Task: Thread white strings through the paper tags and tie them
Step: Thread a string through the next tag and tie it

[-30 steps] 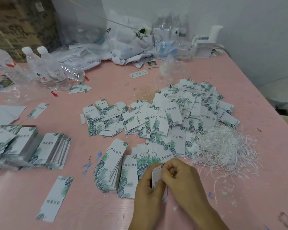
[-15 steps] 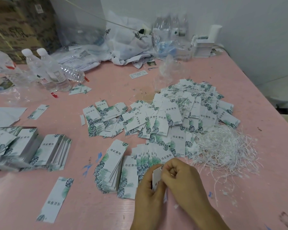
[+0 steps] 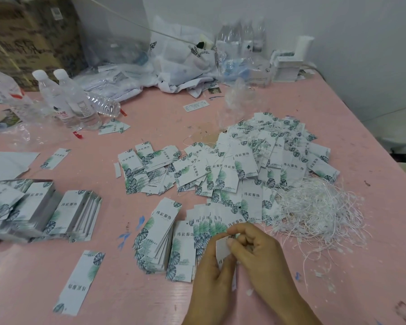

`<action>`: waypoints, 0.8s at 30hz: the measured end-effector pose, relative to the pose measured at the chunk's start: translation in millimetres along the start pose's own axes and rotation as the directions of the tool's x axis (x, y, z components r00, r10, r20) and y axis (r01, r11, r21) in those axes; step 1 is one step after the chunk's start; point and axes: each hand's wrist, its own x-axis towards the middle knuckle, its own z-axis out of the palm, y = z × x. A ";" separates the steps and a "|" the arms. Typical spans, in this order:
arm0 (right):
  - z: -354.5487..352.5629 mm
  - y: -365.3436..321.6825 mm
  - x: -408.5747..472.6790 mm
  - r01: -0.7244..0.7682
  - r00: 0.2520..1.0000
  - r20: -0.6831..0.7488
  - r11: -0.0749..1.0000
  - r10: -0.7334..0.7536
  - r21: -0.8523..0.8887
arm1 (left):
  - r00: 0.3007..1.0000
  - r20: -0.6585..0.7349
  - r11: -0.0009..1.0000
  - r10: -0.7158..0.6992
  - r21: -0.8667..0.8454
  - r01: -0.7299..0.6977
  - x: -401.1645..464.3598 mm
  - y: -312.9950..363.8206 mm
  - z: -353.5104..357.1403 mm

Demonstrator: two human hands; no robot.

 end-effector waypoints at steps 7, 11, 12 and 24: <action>-7.0 8.9 2.6 -0.018 0.998 0.057 0.998 0.015 0.061 | 0.998 0.050 0.996 -0.023 0.083 0.019 -5.2 7.9 -2.8; -17.1 10.7 7.0 -0.023 0.992 0.125 0.995 0.011 0.092 | 0.995 0.016 0.995 -0.099 0.011 0.099 -9.2 6.9 -4.4; -19.8 10.6 8.1 -0.022 0.991 0.137 0.995 0.009 0.093 | 0.994 0.004 0.994 -0.111 -0.011 0.111 -9.4 6.6 -4.1; -41.8 2.9 14.8 0.020 0.966 0.256 0.996 -0.040 0.082 | 0.990 0.006 0.982 -0.143 -0.123 0.143 0.3 23.9 -10.7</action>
